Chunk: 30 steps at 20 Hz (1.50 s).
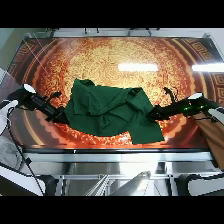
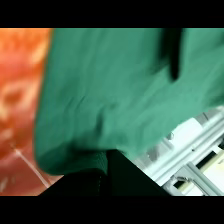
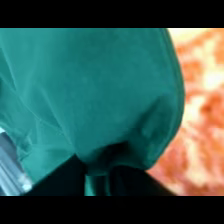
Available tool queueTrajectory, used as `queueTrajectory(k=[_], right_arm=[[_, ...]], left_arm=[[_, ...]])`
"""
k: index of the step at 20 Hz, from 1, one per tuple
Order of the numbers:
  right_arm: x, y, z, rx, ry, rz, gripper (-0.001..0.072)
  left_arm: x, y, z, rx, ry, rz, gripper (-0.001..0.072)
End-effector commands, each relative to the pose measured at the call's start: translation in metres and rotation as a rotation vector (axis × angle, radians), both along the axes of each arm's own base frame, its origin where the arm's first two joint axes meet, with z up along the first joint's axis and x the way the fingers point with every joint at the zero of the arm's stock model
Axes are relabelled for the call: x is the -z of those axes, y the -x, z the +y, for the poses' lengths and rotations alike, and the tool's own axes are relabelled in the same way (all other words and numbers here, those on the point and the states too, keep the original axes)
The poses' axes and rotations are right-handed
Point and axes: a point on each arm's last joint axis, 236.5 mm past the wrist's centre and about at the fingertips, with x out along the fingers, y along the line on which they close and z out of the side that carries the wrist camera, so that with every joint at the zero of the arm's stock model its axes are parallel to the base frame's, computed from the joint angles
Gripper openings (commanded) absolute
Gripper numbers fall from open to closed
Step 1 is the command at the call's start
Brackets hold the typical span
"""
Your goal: Fold the shirts.
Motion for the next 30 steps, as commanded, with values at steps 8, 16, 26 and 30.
queueTrajectory(k=[8,16,26,30], right_arm=[[-0.109,-0.019,-0.055,0.119,-0.094,-0.232,0.0020],[-0.471,0.061,-0.014,0.138,-0.507,-1.207,0.0021],[-0.591,0.139,-0.005,0.232,-0.003,-1.709,0.0021],[-0.565,0.088,-0.040,0.269,-0.043,-1.577,0.0022]], left_arm=[[-0.063,-0.022,0.044,-0.268,0.026,-0.258,0.0019],[-0.438,0.010,-0.033,-0.194,0.303,-1.368,0.0019],[-0.639,0.137,0.018,-0.279,-0.600,-2.025,0.0021],[-0.551,0.055,0.023,-0.081,-0.550,-1.745,0.0021]])
